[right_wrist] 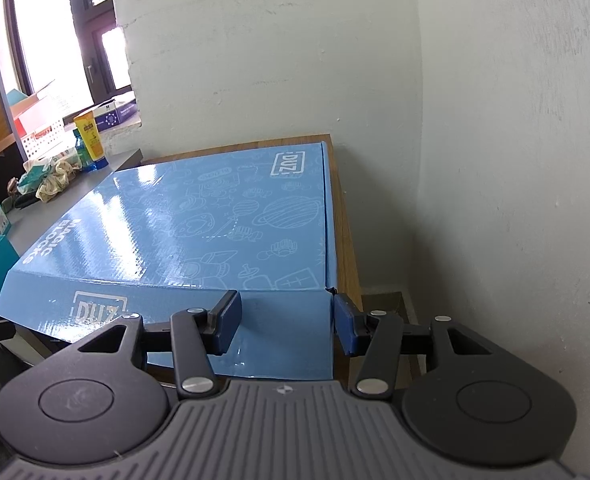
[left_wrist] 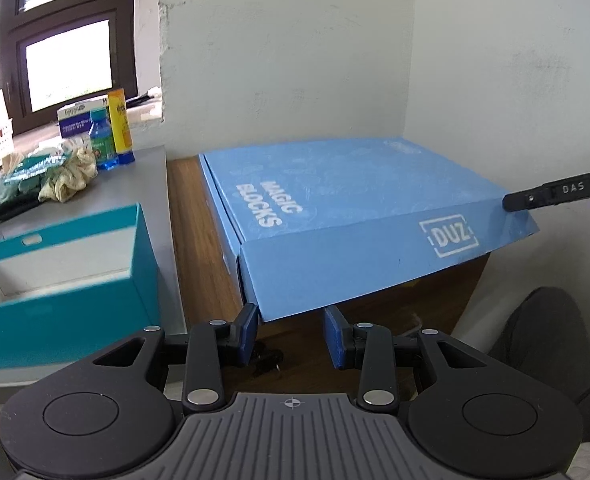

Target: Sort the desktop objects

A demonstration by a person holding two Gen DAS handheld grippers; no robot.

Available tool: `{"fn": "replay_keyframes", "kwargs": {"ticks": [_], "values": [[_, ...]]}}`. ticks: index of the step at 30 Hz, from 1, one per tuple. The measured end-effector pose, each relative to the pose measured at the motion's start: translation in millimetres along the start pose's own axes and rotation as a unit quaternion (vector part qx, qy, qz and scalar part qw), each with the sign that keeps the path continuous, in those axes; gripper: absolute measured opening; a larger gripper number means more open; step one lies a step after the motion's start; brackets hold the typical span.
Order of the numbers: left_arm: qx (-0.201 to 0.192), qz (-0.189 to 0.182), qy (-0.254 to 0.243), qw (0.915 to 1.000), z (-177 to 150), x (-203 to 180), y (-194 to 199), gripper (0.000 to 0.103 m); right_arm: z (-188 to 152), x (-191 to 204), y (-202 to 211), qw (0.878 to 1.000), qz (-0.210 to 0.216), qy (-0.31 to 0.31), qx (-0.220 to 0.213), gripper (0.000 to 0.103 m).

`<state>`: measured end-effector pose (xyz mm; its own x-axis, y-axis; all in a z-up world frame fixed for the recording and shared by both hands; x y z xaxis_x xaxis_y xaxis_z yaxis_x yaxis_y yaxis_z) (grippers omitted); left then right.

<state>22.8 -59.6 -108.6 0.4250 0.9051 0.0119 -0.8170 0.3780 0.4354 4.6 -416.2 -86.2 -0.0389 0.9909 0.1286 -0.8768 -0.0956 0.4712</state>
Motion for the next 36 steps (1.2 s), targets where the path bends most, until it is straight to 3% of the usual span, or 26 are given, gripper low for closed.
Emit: {"fn": "replay_keyframes", "kwargs": {"ticks": [8, 15, 36], "values": [[-0.002, 0.008, -0.004, 1.0, -6, 0, 8, 0.039, -6, 3, -1, 1.0, -0.004, 0.021, 0.011, 0.057], [-0.03, -0.006, -0.007, 0.9995, 0, -7, 15, 0.038, -10, 0, 9, 1.0, -0.004, 0.023, 0.011, 0.057], [-0.006, 0.005, -0.002, 1.0, -3, -5, -27, 0.038, -23, 3, -18, 1.0, 0.024, 0.011, 0.015, 0.057]]}}
Point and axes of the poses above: each gripper's, at about its wrist camera, not at the fingertips, and y roughly against the way its jaws point, x to its left, z to its top, the point moved 1 cm from there along -y, roughly the way its jaws point, and after that the axes turned 9 degrees about -x, right-handed, at the moved point
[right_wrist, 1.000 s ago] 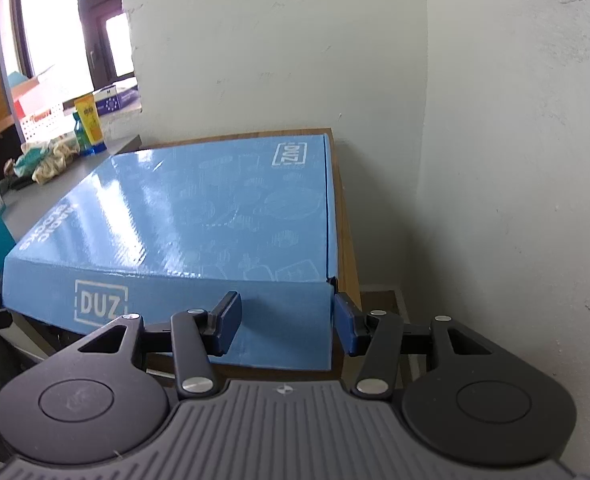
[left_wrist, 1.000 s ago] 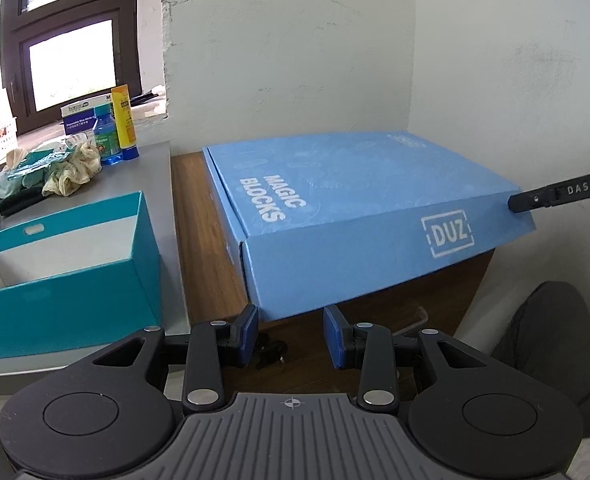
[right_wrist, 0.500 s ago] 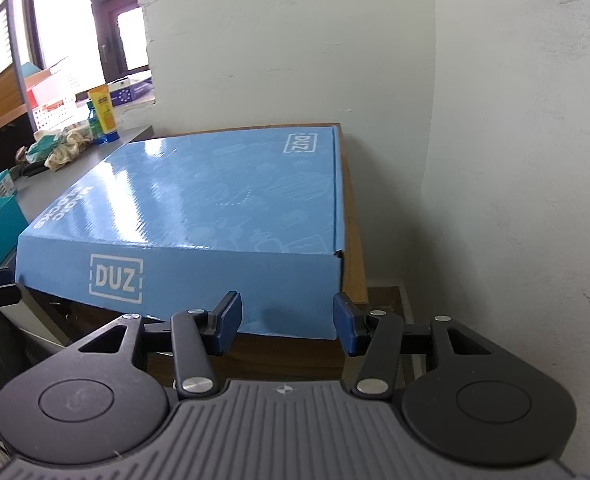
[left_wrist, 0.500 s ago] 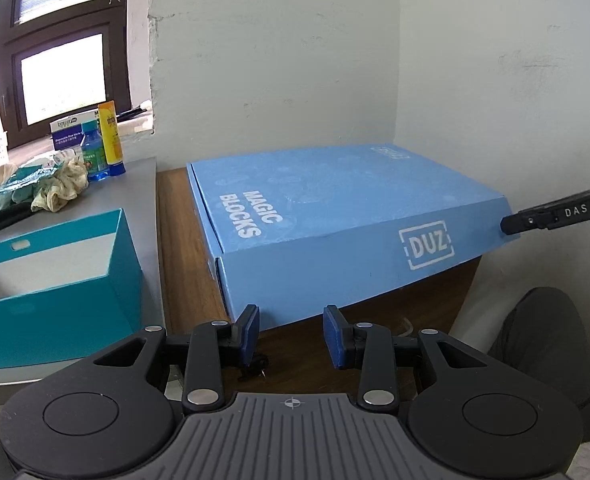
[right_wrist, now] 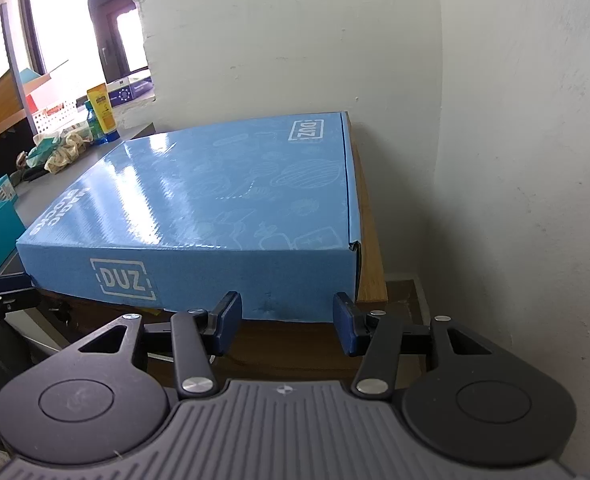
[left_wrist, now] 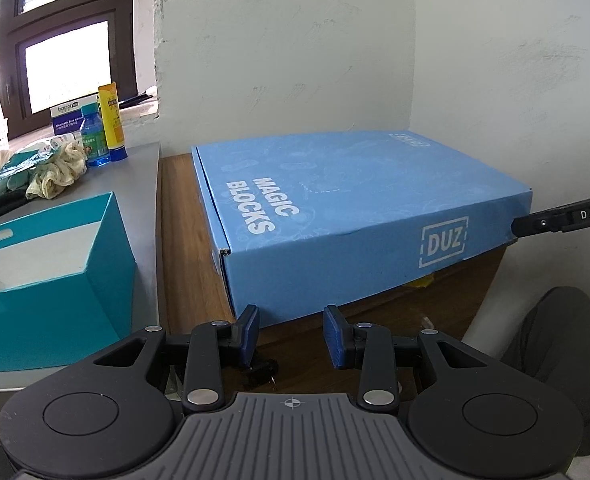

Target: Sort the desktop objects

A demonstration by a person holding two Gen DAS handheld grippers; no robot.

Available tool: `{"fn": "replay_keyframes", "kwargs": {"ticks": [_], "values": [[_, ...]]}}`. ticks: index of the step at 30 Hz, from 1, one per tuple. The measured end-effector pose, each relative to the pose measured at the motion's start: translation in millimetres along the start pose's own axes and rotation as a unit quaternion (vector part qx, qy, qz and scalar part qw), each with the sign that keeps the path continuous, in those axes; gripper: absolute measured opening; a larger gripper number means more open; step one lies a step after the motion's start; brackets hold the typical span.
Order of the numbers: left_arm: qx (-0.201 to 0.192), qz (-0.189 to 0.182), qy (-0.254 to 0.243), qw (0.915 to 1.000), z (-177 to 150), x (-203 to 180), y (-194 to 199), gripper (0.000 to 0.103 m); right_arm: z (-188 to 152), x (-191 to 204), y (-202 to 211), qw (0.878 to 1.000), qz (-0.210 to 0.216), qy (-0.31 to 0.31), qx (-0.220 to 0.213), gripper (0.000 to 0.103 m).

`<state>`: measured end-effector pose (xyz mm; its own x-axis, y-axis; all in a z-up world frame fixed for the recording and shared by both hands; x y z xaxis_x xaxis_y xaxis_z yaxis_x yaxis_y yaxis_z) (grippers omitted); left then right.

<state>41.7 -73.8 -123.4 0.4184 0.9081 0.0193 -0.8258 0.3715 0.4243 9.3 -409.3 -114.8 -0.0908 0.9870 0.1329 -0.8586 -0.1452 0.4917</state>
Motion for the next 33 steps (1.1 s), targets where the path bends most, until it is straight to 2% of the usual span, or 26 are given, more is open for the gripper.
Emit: {"fn": "replay_keyframes", "kwargs": {"ticks": [8, 19, 33], "values": [[-0.003, 0.002, -0.002, 1.0, 1, 0, -6, 0.039, 1, -2, -8, 1.0, 0.0, -0.005, -0.003, 0.057], [-0.001, 0.007, 0.02, 0.9998, 2, 1, -4, 0.039, -2, -3, -7, 1.0, -0.004, -0.019, -0.01, 0.057], [-0.009, 0.014, 0.029, 0.9995, 9, -6, 13, 0.039, -7, 14, 19, 1.0, 0.006, -0.016, -0.021, 0.057]]}}
Point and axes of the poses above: each gripper's, at about its wrist camera, not at the fingertips, and y roughly against the way its jaws point, x to its left, z to its top, the point moved 1 cm from there along -y, roughly the way its jaws point, and after that the axes turned 9 degrees about -x, right-handed, at the moved point
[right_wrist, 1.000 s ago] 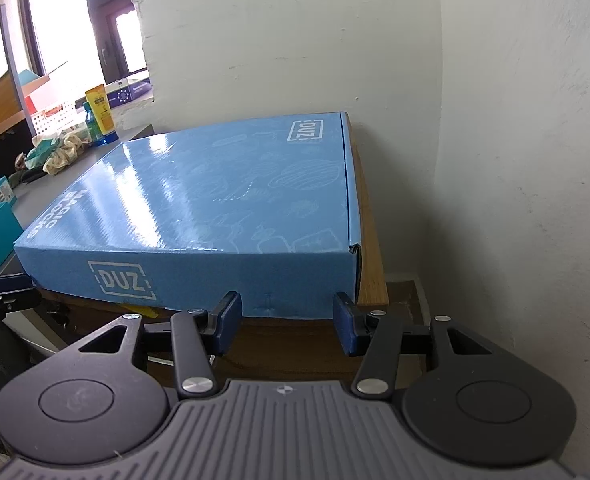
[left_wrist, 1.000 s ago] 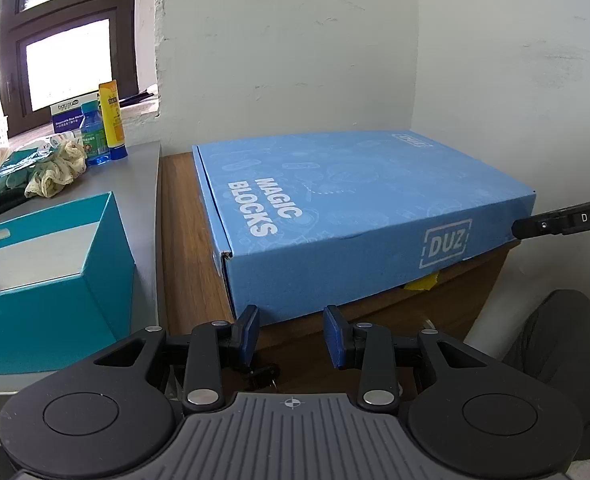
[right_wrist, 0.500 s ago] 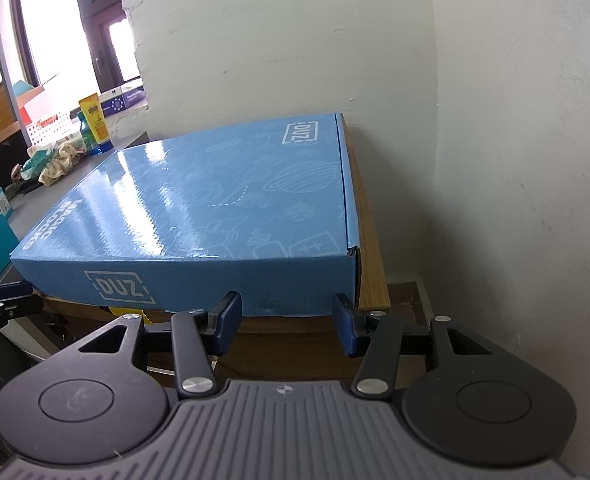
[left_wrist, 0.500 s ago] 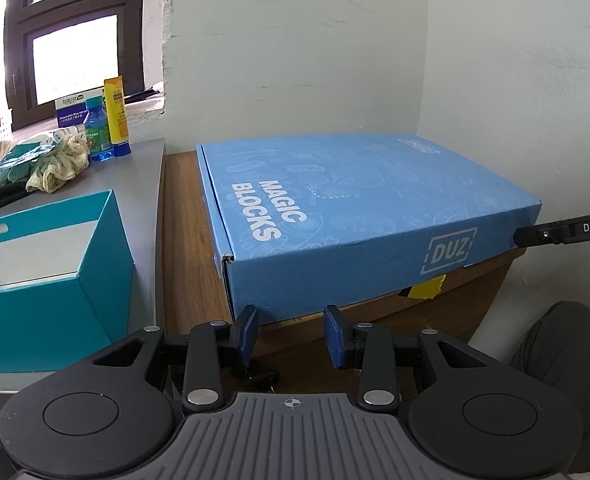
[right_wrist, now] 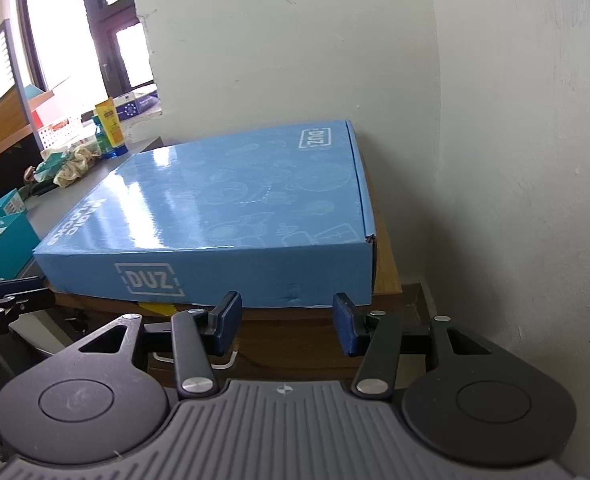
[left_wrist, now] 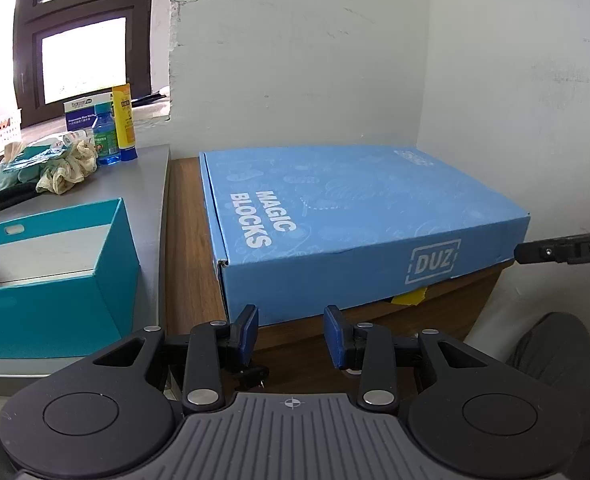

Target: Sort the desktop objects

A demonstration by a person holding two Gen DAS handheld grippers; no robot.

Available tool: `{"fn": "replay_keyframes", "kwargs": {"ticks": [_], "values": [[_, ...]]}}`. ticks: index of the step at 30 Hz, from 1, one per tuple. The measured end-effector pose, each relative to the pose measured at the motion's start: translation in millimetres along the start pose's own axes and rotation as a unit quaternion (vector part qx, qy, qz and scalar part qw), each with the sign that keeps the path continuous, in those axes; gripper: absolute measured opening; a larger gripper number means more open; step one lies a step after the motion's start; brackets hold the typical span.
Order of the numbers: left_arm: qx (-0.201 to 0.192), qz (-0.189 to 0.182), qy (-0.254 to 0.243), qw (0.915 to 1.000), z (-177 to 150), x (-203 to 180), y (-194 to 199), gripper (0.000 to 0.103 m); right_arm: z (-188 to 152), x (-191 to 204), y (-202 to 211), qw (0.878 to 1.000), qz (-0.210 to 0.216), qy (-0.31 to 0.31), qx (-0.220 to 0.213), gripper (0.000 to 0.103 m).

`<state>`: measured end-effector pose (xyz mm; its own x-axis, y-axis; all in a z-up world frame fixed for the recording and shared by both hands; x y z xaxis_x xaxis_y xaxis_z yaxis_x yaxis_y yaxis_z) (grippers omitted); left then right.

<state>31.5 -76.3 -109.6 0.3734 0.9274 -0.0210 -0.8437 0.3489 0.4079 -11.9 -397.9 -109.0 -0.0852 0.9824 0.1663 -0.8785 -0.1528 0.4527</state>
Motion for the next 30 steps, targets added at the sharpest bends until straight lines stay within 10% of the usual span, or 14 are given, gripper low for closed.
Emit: {"fn": "replay_keyframes", "kwargs": {"ticks": [12, 22, 30], "values": [[-0.011, 0.003, -0.012, 0.9999, 6, -11, 13, 0.059, -2, 18, 18, 1.0, 0.022, 0.009, -0.007, 0.06], [-0.021, 0.005, -0.015, 0.9997, 6, -24, 18, 0.103, -6, 39, 31, 0.997, 0.045, 0.047, -0.039, 0.098], [-0.019, 0.018, -0.006, 0.9996, 5, -30, 20, 0.103, -6, 55, 37, 0.993, 0.068, 0.074, -0.055, 0.103]]}}
Point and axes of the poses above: each gripper's, at about its wrist camera, not at the fingertips, and y roughly against the way its jaws point, x to its left, z to its top, the point moved 1 cm from there along -y, roughly the way its jaws point, and after that the axes turned 9 degrees about -x, right-handed, at the moved point
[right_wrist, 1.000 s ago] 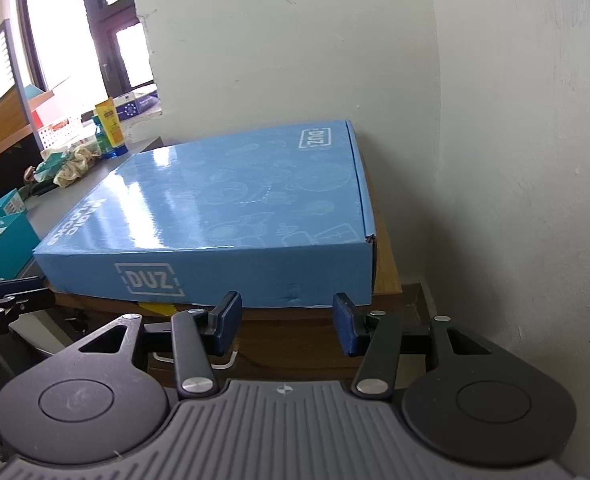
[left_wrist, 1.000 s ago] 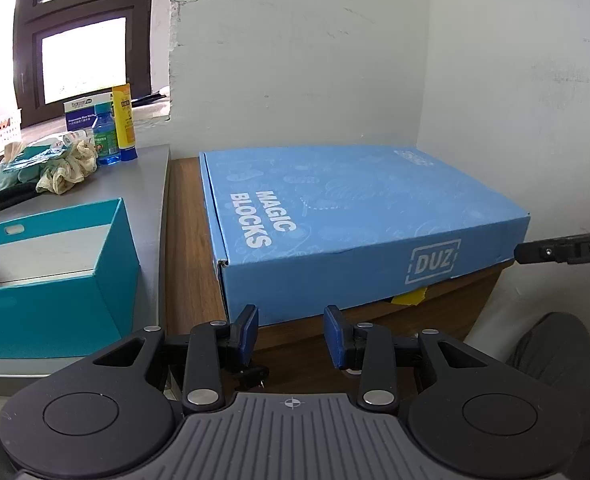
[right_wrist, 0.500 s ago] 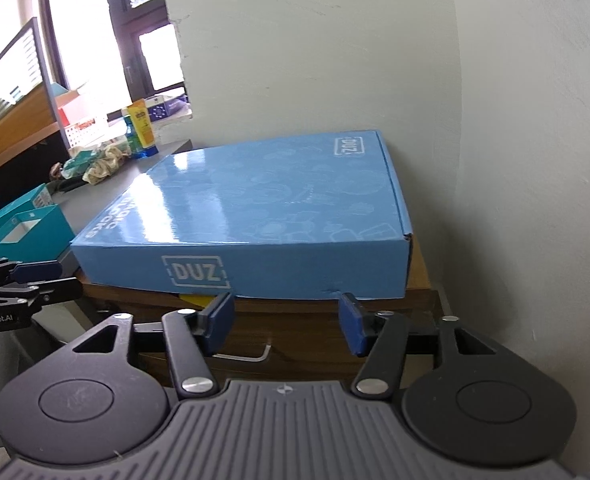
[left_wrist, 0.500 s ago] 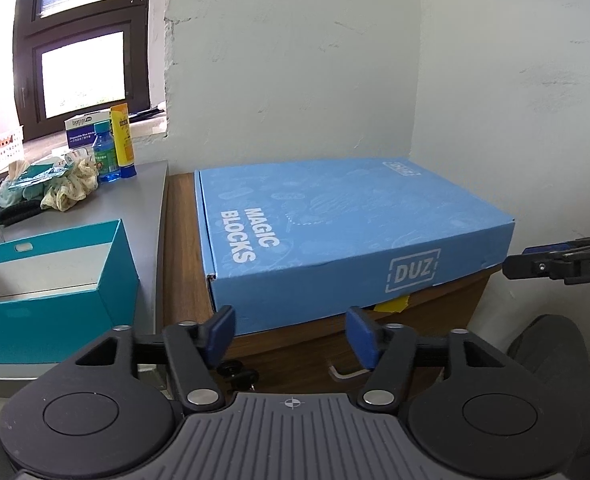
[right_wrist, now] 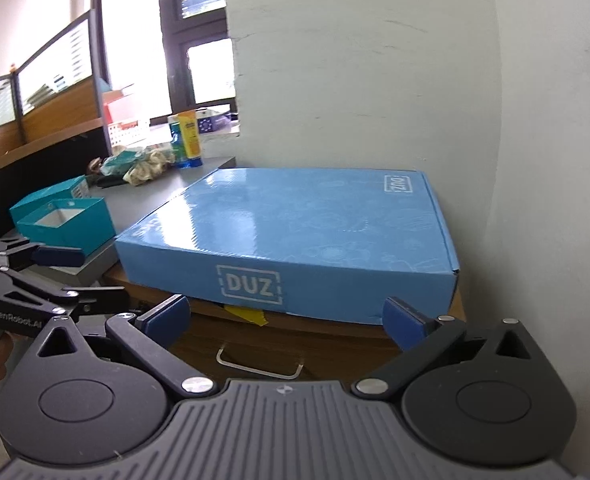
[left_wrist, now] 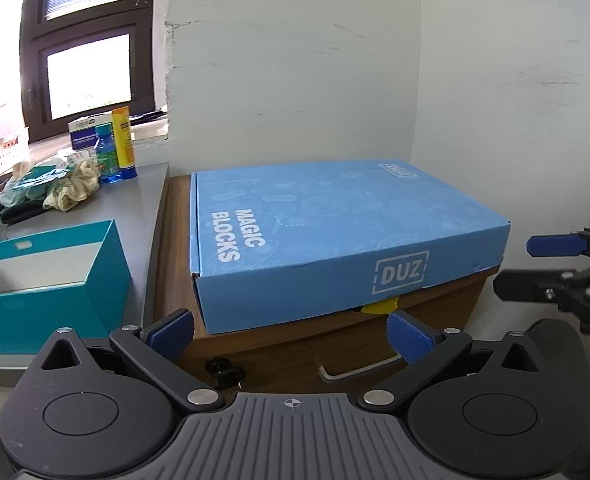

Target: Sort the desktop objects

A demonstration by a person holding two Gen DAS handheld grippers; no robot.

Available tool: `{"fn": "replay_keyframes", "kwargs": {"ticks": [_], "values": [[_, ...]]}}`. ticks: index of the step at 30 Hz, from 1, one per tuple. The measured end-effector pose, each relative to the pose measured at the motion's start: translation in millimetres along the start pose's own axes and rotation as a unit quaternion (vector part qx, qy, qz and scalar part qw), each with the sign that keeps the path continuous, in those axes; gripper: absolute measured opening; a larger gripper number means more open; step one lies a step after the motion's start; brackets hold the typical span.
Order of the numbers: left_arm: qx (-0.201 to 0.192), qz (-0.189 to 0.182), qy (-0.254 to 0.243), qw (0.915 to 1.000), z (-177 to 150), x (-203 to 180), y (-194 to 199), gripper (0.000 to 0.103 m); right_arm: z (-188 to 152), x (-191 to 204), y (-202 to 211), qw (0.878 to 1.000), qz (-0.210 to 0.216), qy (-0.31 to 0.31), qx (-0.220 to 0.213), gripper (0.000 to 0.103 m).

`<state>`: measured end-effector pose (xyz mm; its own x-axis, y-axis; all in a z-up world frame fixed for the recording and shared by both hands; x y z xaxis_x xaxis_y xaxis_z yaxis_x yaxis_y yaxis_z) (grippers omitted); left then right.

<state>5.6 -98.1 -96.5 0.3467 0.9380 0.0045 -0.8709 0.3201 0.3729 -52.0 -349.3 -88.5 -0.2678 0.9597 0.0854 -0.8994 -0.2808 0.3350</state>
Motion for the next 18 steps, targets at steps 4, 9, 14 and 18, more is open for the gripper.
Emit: {"fn": "replay_keyframes", "kwargs": {"ticks": [4, 9, 14, 18], "values": [[-0.005, 0.003, 0.007, 1.0, -1, -1, 5, 0.103, -2, 3, 0, 1.0, 0.006, -0.002, -0.001, 0.103], [-0.019, 0.007, 0.001, 0.9998, -1, -3, 11, 0.103, -3, 4, 3, 1.0, 0.009, -0.008, -0.009, 0.103], [-0.02, 0.008, -0.002, 0.9998, -1, -6, 15, 0.103, -5, 8, 9, 1.0, 0.019, -0.006, -0.015, 0.103], [-0.02, 0.011, -0.004, 0.9997, -2, -8, 19, 0.103, -6, 11, 11, 1.0, 0.023, -0.004, -0.016, 0.103]]}}
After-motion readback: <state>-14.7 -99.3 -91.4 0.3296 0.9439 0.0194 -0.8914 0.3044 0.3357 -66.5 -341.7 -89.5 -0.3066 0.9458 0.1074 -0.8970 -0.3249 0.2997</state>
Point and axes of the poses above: each gripper's, at about its wrist camera, not at the fingertips, and y roughly against the way its jaws point, x to its left, z to its top, the point moved 1 cm from there along -y, roughly the way its jaws point, and after that the axes turned 9 degrees about -x, right-handed, at the moved point
